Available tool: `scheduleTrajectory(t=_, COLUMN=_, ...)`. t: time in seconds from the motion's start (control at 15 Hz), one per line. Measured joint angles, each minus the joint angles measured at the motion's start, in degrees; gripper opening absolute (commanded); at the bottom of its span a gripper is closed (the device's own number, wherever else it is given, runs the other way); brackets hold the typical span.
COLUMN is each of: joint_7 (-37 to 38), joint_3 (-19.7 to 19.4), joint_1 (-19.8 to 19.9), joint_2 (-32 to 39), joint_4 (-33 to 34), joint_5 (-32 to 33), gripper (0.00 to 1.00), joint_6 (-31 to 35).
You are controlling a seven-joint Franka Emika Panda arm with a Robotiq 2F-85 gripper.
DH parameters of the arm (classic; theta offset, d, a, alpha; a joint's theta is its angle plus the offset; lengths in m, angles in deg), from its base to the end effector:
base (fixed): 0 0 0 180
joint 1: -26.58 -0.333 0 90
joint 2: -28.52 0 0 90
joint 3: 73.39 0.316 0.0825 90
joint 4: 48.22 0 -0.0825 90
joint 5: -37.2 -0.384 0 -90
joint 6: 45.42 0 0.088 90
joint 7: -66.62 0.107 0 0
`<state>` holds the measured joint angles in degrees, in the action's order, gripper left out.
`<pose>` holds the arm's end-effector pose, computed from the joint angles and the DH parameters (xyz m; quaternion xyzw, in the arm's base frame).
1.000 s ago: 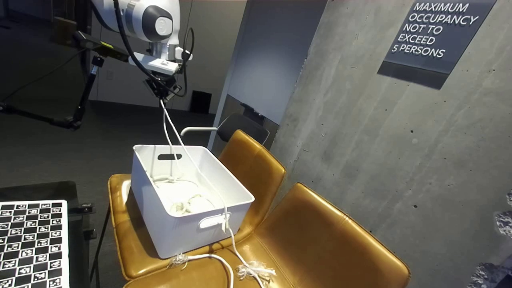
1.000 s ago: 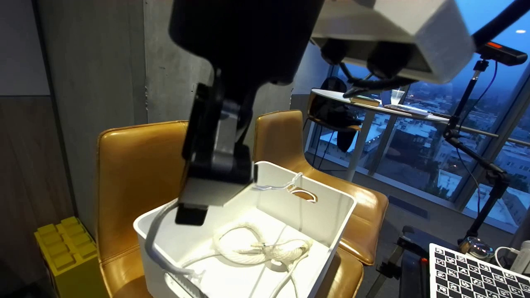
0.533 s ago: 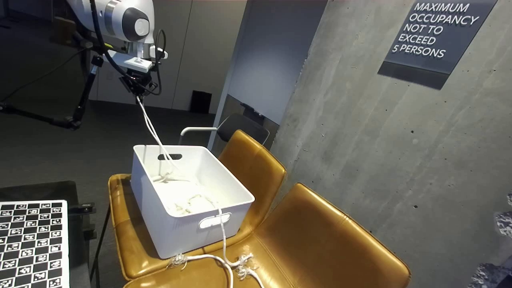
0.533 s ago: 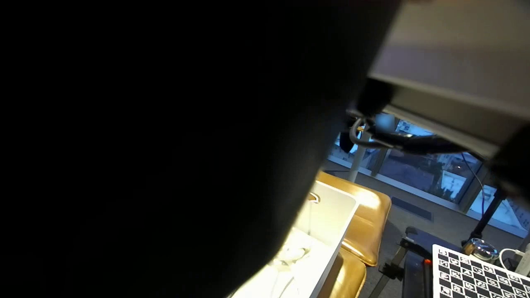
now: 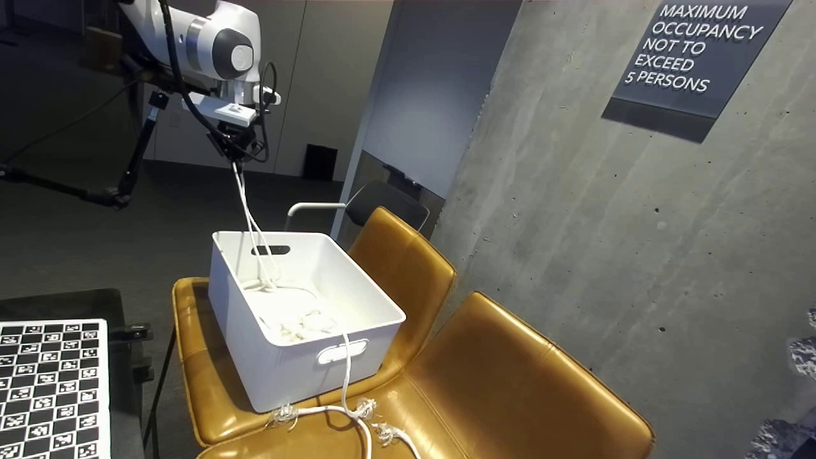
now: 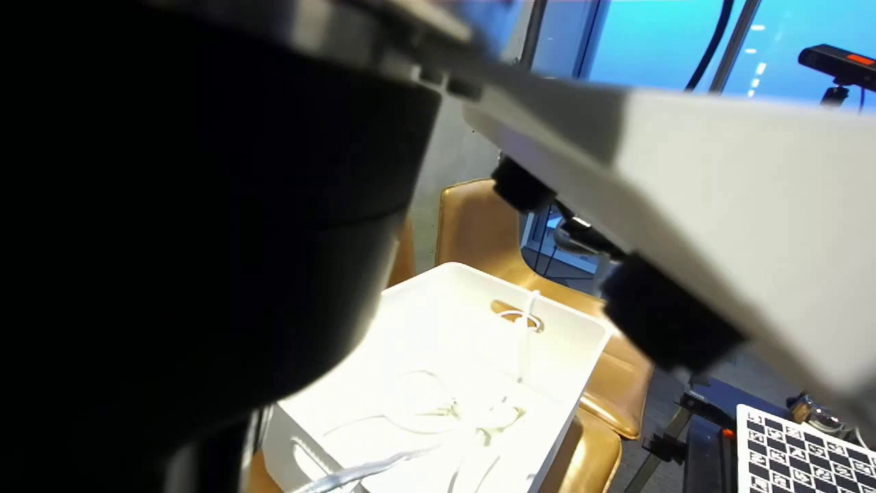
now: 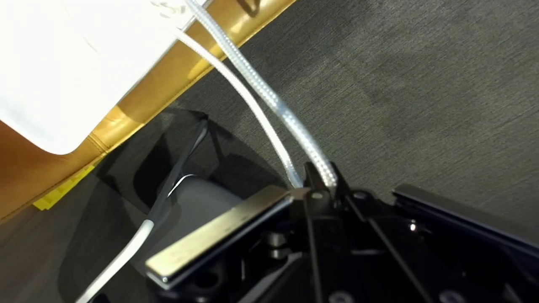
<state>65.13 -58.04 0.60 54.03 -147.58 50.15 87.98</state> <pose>0.5220 0.4292 0.3473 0.9064 0.4127 0.0903 0.0017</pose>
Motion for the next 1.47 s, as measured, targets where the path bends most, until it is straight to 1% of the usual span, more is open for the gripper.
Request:
scheduleTrajectory(t=0.13, joint_7=-0.16, joint_3=-0.68, joint_1=1.13, joint_2=0.08, joint_4=-0.02, joint_5=0.0, gripper=0.01, joint_6=0.0)
scheduleTrajectory(t=0.33, joint_7=-1.23, joint_3=-1.44, joint_1=3.99, joint_2=0.08, joint_4=-0.04, joint_5=-0.58, gripper=0.01, joint_6=0.03)
scheduleTrajectory(t=0.8, joint_7=-8.14, joint_3=-2.39, joint_1=13.59, joint_2=-1.8, joint_4=-1.03, joint_5=-5.02, gripper=0.01, joint_6=0.08)
scheduleTrajectory(t=1.0, joint_7=-11.11, joint_3=-2.54, joint_1=17.01, joint_2=-4.3, joint_4=-3.65, joint_5=-7.6, gripper=0.01, joint_6=0.15)
scheduleTrajectory(t=1.13, joint_7=-12.67, joint_3=-2.61, joint_1=18.61, joint_2=-6.08, joint_4=-6.06, joint_5=-8.96, gripper=0.01, joint_6=0.31)
scheduleTrajectory(t=1.47, joint_7=-14.73, joint_3=-3.29, joint_1=20.82, joint_2=-9.13, joint_4=-11.6, joint_5=-10.68, gripper=0.01, joint_6=0.7)
